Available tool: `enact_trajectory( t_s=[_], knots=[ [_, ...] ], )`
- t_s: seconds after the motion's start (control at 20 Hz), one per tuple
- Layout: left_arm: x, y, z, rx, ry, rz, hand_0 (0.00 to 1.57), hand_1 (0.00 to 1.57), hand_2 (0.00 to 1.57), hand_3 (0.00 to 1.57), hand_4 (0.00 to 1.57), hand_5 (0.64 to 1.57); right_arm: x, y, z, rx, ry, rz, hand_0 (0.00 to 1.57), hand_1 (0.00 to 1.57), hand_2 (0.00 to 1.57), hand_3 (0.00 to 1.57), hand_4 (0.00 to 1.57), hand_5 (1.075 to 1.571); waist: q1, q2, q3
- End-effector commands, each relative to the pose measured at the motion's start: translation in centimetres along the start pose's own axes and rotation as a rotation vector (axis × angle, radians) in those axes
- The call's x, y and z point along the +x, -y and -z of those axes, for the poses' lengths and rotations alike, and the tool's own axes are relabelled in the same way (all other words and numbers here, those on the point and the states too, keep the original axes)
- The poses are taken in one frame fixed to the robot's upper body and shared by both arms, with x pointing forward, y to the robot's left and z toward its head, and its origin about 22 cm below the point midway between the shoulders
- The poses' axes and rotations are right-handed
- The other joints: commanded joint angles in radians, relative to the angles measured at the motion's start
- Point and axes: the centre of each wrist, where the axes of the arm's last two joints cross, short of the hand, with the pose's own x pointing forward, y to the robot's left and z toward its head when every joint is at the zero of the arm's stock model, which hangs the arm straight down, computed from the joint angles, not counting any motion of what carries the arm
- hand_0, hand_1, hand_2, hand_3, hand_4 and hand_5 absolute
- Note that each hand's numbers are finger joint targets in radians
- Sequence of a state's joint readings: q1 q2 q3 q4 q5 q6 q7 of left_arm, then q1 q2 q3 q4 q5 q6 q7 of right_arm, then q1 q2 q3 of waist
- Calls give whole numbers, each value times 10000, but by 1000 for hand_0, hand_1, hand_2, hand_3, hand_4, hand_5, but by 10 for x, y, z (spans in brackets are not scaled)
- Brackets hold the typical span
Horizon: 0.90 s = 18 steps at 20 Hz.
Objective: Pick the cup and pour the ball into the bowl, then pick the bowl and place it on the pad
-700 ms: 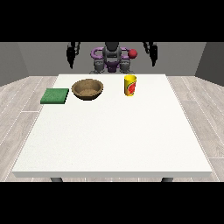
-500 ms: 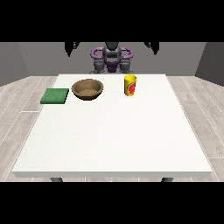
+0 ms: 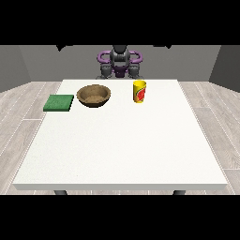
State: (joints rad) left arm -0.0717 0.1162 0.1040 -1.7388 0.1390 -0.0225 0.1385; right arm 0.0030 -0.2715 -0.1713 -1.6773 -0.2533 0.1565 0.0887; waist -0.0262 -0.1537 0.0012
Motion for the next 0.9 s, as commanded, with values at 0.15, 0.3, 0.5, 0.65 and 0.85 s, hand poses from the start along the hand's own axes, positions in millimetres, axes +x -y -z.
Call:
enact_trajectory(
  t_s=[0.15,0.3,0.5,0.65,0.85],
  knots=[
    [25,-14,20,75,1117,-200,0,0,0,0,0,1542,-10,5,0,176,869,257,0,0,0,0,0,1570,-36,1203,-10],
    [-7,-30,6,110,1650,-9,0,0,0,0,0,1536,-23,25,-5,-127,1162,369,0,0,0,0,0,1570,90,1697,-11],
    [-30,-4,23,65,2457,-140,0,0,0,0,0,1527,-14,-1,20,240,1877,306,0,0,0,0,0,1570,-161,2670,-14],
    [-64,0,16,388,2330,-7,0,0,0,0,0,1526,-15,0,20,201,2251,312,0,0,0,0,0,1571,-328,2848,-15],
    [-86,15,29,686,2874,97,0,0,0,0,0,1519,-8,5,28,691,2662,214,0,0,0,0,0,1571,-717,3440,-15]
  ],
)
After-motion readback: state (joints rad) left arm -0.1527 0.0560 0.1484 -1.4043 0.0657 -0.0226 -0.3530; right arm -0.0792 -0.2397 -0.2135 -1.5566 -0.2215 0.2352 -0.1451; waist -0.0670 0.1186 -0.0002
